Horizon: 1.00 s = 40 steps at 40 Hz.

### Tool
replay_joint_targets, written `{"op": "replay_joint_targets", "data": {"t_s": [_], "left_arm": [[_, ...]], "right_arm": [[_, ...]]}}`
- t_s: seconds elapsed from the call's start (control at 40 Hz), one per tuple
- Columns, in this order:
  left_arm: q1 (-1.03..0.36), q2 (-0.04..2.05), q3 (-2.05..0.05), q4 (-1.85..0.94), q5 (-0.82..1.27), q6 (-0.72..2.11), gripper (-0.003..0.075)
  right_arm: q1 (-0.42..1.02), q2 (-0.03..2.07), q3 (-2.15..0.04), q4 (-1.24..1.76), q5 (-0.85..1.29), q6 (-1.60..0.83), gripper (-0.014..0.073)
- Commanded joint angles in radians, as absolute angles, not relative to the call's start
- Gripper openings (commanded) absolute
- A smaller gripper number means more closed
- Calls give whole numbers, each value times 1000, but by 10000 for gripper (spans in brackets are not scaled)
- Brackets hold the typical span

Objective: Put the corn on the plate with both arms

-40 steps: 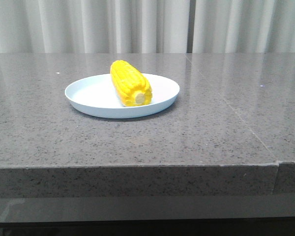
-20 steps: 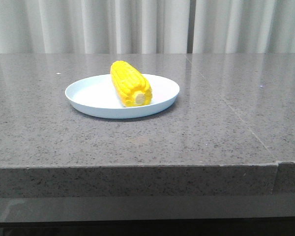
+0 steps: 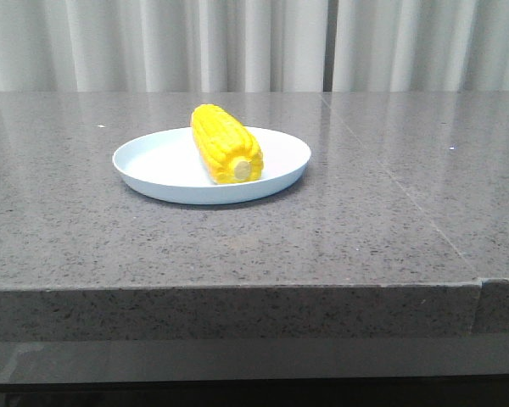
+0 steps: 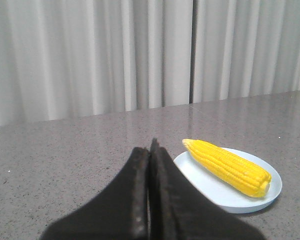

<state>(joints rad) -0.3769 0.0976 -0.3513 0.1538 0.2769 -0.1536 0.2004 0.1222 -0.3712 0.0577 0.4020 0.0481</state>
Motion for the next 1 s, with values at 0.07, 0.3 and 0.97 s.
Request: {"op": "replay_joint_targets", "data": {"t_s": [0.07, 0.3, 0.97], "left_arm": [[-378, 109, -379, 156, 206, -161, -20], [-378, 109, -379, 156, 206, -161, -20], [-240, 17, -232, -40, 110, 48, -20]], "right_arm": [[195, 132, -393, 48, 315, 39, -48], [195, 132, -393, 48, 315, 39, -48], [195, 132, -393, 48, 316, 39, -48]]}}
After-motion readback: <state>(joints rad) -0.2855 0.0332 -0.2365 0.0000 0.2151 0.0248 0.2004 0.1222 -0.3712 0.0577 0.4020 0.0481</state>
